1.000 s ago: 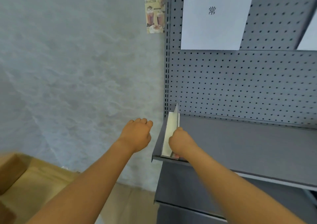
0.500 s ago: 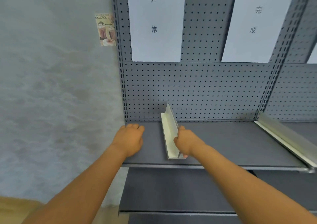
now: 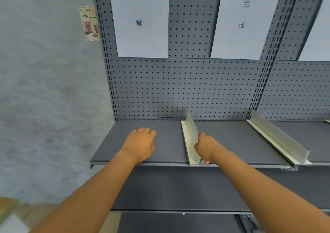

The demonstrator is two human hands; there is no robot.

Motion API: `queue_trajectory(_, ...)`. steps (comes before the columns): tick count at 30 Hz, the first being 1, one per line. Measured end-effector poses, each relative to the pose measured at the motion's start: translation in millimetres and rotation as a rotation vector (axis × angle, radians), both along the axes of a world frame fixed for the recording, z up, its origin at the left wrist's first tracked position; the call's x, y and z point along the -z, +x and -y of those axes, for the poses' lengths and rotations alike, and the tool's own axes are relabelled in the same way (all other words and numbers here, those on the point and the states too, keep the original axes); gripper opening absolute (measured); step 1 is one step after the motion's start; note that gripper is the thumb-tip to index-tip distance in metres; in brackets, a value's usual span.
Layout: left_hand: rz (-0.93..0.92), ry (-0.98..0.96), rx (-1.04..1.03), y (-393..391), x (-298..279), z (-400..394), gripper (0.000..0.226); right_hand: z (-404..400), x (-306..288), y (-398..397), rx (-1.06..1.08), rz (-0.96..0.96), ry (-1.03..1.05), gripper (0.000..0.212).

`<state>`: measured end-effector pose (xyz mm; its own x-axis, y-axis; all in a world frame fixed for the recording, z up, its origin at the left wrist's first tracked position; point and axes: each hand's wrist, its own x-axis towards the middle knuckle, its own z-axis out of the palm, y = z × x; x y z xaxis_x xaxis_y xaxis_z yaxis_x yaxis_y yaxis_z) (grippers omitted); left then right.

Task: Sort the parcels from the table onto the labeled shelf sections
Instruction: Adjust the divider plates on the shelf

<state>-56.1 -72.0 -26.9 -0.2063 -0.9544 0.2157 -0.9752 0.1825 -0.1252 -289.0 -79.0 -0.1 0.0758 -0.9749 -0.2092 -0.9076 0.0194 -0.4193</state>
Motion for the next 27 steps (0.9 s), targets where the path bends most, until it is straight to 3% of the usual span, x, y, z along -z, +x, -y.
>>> queue_trajectory(15, 0.002, 0.037, 0.027, 18.5, 11.7, 38.9, 0.032, 29.8, 10.6, 22.3, -0.002, -0.108, 0.126, 0.048)
queue_trajectory(20, 0.002, 0.035, 0.034, 24.0, 7.7, 43.6, 0.032, 41.7, -0.1, 27.9, -0.08, -0.339, -0.199, 0.053)
queue_trajectory(27, 0.028, -0.042, -0.055, 59.2, -27.4, 21.4, 0.035, 46.8, -22.1, 81.3, -0.485, -0.336, -0.515, 0.046)
